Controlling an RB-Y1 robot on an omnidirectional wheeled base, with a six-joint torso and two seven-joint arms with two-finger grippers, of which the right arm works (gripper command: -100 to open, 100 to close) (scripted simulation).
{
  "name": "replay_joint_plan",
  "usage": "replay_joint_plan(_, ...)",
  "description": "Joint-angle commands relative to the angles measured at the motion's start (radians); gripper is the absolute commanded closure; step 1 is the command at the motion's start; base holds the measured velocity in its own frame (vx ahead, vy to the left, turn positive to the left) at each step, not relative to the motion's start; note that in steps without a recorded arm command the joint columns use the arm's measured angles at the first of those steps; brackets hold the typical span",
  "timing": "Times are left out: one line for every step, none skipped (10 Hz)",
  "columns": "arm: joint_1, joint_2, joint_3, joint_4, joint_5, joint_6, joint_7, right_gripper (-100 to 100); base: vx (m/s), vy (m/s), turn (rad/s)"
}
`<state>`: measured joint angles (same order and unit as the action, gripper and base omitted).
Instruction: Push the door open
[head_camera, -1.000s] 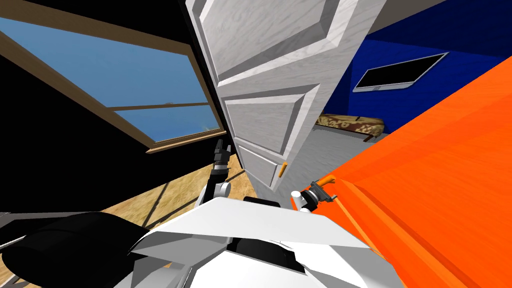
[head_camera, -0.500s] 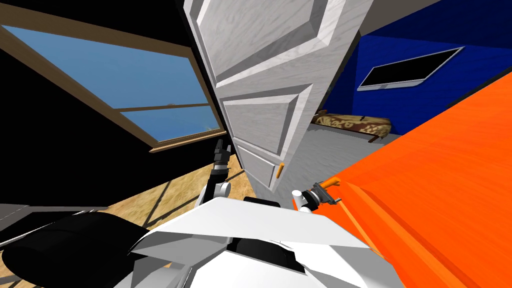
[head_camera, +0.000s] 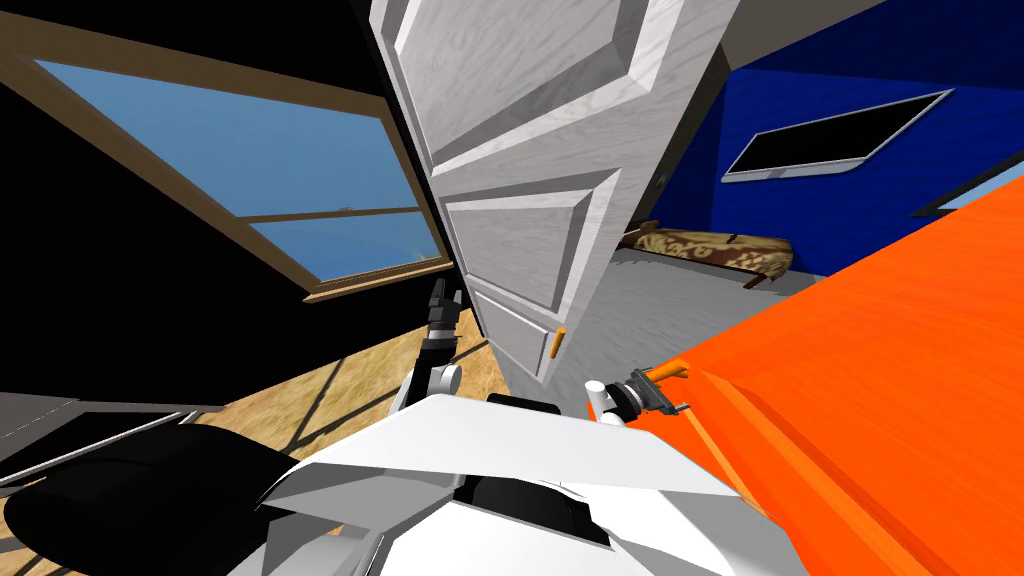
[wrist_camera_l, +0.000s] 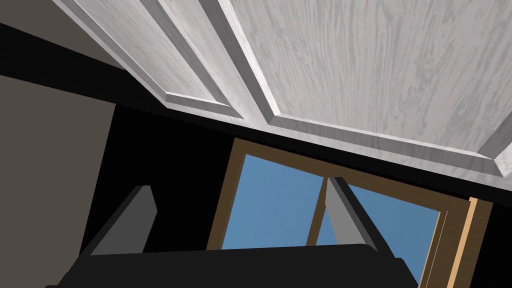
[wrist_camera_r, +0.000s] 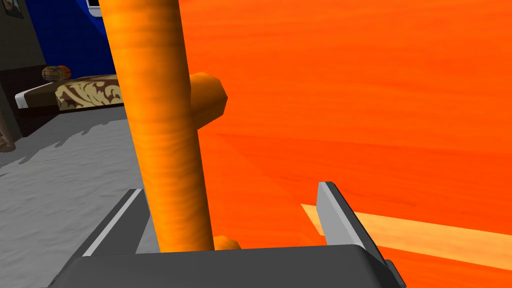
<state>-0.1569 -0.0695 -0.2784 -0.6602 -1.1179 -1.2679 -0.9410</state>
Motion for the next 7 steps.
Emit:
replay_joint_plan(0.01, -0.012, -0.026, -0.016, -0.018, -0.028, 0.01, 100, 0.025, -0.047, 0.059)
replay_joint_plan(0.01, -0.012, -0.026, -0.016, -0.018, -0.028, 0.01, 100, 0.012, -0.044, 0.033)
replay_joint_plan(0.006, -0.012, -0.037, -0.01, -0.03, -0.042, 0.012, 100, 0.011, -0.052, 0.056)
replay_joint_plan(0.001, -0.011, -0.049, -0.005, -0.042, -0.056, 0.015, 100, 0.027, -0.089, 0.102)
replay_joint_plan(0.001, -0.011, -0.049, -0.005, -0.042, -0.056, 0.015, 100, 0.01, -0.069, 0.032)
replay_joint_plan(0.001, -0.011, -0.049, -0.005, -0.042, -0.056, 0.015, 100, -0.004, -0.029, 0.001)
replay_joint_plan(-0.004, -0.011, -0.061, 0.001, -0.053, -0.069, 0.017, 100, 0.008, -0.047, 0.057)
